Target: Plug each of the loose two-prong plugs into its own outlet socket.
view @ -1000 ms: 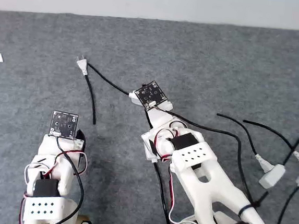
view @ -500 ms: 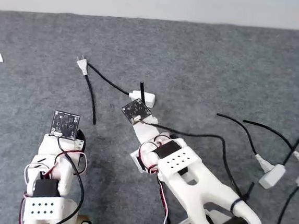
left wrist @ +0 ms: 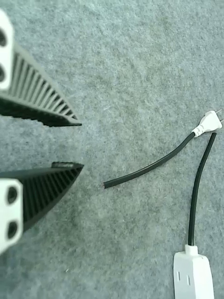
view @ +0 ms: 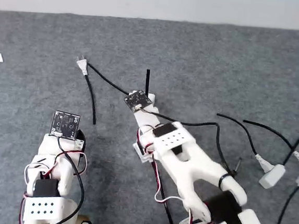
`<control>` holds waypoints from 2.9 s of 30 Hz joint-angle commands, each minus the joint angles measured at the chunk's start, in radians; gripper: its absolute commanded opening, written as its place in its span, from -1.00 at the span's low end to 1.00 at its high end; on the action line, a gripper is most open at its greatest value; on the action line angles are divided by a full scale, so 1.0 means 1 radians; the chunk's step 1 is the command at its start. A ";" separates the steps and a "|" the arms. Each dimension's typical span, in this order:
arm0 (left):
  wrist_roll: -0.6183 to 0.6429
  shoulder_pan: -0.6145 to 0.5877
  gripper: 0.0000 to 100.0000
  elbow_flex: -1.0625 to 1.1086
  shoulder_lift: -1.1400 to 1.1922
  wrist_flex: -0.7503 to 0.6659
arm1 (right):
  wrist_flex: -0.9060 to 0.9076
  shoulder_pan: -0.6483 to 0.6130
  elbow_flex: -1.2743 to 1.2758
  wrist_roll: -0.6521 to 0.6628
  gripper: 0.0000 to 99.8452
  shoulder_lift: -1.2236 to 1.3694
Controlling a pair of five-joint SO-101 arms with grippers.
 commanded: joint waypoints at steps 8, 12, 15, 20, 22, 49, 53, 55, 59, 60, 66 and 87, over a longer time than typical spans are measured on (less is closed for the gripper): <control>0.020 -0.026 -0.77 -0.008 -0.014 -0.031 | 0.173 0.407 -0.017 0.018 -0.98 -0.266; 0.064 -0.044 -0.76 -0.008 -0.008 -0.069 | 0.165 0.642 0.066 0.023 -0.98 -0.344; 0.066 -0.044 -0.76 -0.010 -0.008 -0.068 | 0.128 0.828 0.123 0.026 -0.98 -0.369; 0.068 -0.046 -0.77 -0.021 -0.005 -0.058 | 0.102 1.096 0.135 0.021 -0.97 -0.371; 0.068 -0.046 -0.77 -0.024 -0.005 -0.046 | 0.111 1.147 0.141 0.021 -0.90 -0.363; 0.149 -0.061 -0.77 -0.263 0.473 -0.083 | 0.177 0.992 0.382 0.021 -0.98 -0.891; 0.199 -0.055 -0.77 -0.472 0.810 -0.075 | 0.134 0.905 0.476 0.074 -0.89 -0.949; 0.176 -0.032 -0.77 -0.585 0.962 -0.037 | 0.104 0.877 0.517 0.075 -0.89 -0.980; 0.008 0.032 -0.76 -0.796 1.185 0.057 | 0.064 0.860 0.577 0.084 -0.89 -1.033; -0.041 0.044 -0.76 -0.842 1.218 0.081 | 0.064 0.860 0.585 0.084 -0.89 -1.044; -0.284 0.112 -0.68 -1.000 1.293 0.120 | 0.028 0.860 0.609 0.086 -0.89 -1.056; -0.729 0.121 -0.30 -1.600 1.745 0.199 | -0.079 0.779 0.672 0.167 -0.89 -1.056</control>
